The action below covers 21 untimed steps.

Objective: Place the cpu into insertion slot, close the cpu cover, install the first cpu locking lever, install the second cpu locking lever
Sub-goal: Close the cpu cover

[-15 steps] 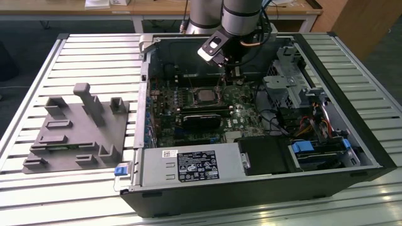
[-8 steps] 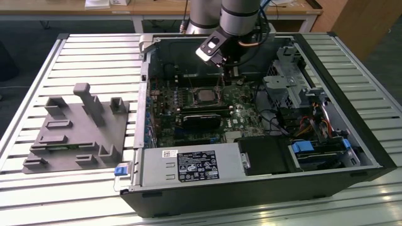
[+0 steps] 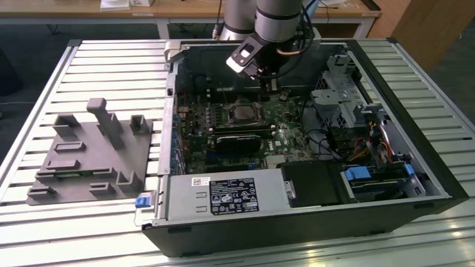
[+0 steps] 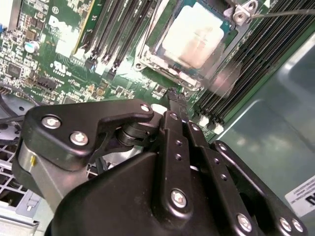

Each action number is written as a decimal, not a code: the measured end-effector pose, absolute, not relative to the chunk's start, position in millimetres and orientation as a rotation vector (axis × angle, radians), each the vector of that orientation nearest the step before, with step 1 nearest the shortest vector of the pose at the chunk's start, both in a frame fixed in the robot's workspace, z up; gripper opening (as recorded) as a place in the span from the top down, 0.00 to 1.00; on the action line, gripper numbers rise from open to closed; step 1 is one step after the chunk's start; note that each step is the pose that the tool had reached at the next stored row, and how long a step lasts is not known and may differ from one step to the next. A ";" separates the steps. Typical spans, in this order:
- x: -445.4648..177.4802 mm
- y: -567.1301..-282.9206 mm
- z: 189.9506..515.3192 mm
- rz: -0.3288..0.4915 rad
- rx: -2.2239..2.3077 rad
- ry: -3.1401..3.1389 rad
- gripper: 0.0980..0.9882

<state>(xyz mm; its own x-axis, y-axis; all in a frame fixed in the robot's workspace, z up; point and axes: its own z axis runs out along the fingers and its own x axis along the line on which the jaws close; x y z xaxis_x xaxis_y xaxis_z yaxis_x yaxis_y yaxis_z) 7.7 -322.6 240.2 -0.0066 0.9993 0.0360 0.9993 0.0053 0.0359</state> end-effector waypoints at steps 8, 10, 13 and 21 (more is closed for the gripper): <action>-5.5 -322.9 234.1 -0.078 -2.213 -2.226 0.99; -12.1 -323.0 233.5 -0.078 -2.213 -2.226 0.99; -16.2 -322.9 231.9 -0.077 -2.213 -2.226 0.99; -16.8 -324.1 227.5 -0.069 -2.209 -2.222 0.99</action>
<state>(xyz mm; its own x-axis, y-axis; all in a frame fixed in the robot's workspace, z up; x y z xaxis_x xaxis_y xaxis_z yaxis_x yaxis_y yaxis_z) -16.8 -324.1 227.5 -0.0064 0.9993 0.0362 0.9996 0.0054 0.0262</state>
